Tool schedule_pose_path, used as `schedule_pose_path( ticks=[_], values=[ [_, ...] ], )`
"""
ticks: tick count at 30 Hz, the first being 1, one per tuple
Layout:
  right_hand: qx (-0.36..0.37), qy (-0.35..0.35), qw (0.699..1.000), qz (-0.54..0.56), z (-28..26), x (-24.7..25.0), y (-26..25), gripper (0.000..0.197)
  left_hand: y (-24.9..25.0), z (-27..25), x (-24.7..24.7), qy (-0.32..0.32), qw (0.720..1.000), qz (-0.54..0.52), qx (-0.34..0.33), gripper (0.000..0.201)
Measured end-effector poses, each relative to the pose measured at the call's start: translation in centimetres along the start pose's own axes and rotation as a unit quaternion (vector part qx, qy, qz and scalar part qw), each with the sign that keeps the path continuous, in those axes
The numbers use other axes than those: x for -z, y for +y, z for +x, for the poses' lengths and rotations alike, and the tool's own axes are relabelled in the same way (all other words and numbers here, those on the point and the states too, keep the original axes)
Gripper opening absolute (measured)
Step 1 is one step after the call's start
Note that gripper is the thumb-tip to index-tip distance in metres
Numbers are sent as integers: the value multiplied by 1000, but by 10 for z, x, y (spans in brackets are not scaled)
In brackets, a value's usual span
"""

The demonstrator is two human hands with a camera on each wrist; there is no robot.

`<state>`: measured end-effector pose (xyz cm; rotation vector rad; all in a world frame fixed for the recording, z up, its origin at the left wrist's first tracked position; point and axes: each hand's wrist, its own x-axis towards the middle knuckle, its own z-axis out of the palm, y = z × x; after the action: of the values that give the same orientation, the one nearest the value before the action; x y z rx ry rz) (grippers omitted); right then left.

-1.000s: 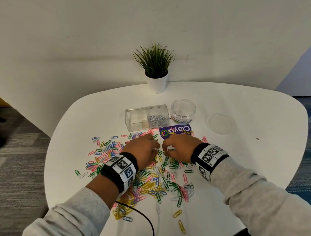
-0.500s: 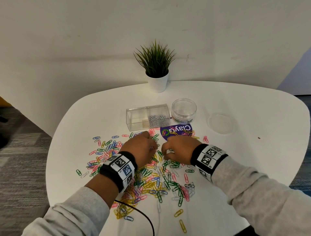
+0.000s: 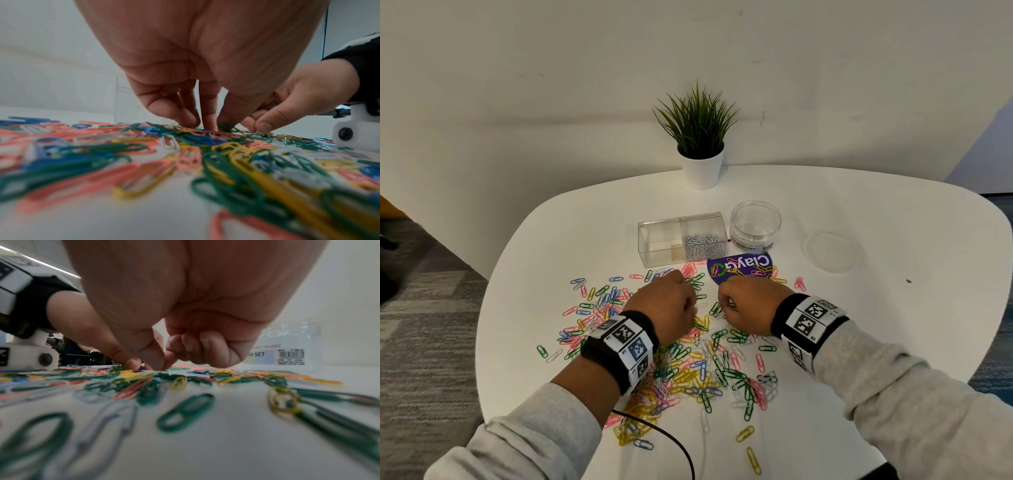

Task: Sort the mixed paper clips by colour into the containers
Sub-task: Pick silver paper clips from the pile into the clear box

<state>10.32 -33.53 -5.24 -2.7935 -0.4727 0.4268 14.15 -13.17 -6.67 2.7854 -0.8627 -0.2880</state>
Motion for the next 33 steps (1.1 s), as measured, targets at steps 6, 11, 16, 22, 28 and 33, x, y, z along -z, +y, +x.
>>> schedule_pose_path(
  ticks=[6,11,16,22,28,33],
  values=[
    [9,-19,999,-28,2,-2,-2,22,6,1,-1,16,999,28,-25,20],
    [20,21,999,25,-1,0,-1,4,5,5,-1,18,999,27,-27,10],
    [-49,130,913,384,-15,14,10,19,4,5,-4,33,999,24,-36,13],
    [-71,129,555,819,-37,27,18,30,9,-2,12,79,994,-73,-17,4],
    [-129,103,577,800,-42,25,26,23,4,-11,34,49,919,-374,113,23],
    [-75,75,964,243,-36,15,9,8,17,-13,36,-12,863,-450,229,26]
  ],
)
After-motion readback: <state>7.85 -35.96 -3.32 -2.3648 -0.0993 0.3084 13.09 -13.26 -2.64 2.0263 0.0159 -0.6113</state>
